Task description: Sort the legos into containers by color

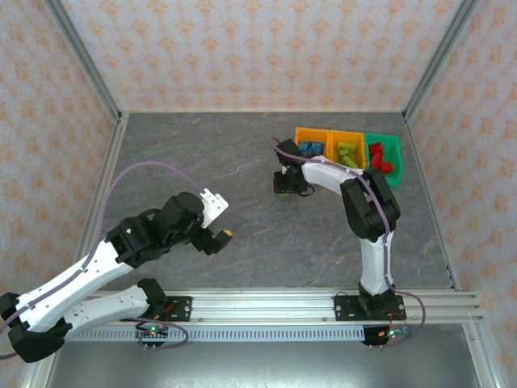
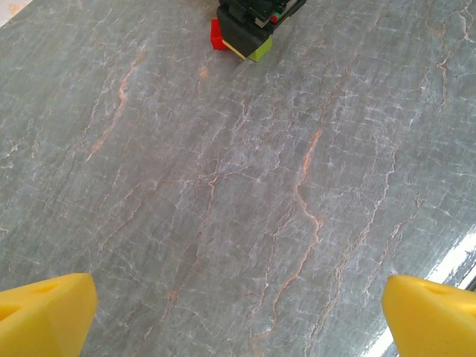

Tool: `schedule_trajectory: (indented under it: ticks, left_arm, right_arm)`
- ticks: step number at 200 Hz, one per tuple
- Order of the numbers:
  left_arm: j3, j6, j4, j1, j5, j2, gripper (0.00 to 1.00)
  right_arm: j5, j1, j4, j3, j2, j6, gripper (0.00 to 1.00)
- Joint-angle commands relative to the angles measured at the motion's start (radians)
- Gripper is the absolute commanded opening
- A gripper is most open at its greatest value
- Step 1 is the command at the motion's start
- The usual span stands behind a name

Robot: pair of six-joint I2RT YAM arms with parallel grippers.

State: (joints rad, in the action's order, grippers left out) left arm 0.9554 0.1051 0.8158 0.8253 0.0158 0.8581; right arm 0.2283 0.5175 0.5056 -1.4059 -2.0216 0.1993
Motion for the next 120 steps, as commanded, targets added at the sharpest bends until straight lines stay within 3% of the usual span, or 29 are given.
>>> schedule_trajectory:
  ticks: [1, 22, 44, 68, 90, 120]
  left_arm:
    - [-0.006, 0.013, 0.02, -0.011, 0.019, -0.007, 0.99]
    - [-0.006, 0.013, 0.015, -0.01, 0.005, -0.02, 0.99]
    - [-0.006, 0.02, -0.006, -0.013, -0.023, -0.048, 1.0]
    - [-0.015, 0.025, -0.033, -0.019, -0.06, -0.086, 1.0]
    - [-0.028, 0.006, -0.06, -0.02, -0.017, -0.123, 1.0]
    - [-0.053, -0.035, -0.103, -0.031, 0.157, -0.163, 1.0]
  right_arm:
    - [-0.02, 0.007, -0.007, 0.079, 0.106, 0.027, 0.29]
    - [-0.043, 0.007, -0.089, 0.222, 0.293, 0.087, 0.27]
    - [-0.154, -0.009, -0.135, 0.343, 0.504, 0.141, 0.27]
    - [-0.264, -0.109, -0.154, 0.398, 0.655, 0.171, 0.27]
    - [-0.246, -0.278, -0.173, 0.366, 0.638, 0.167, 0.27]
    - [-0.231, -0.419, -0.096, 0.138, 0.391, 0.115, 0.27]
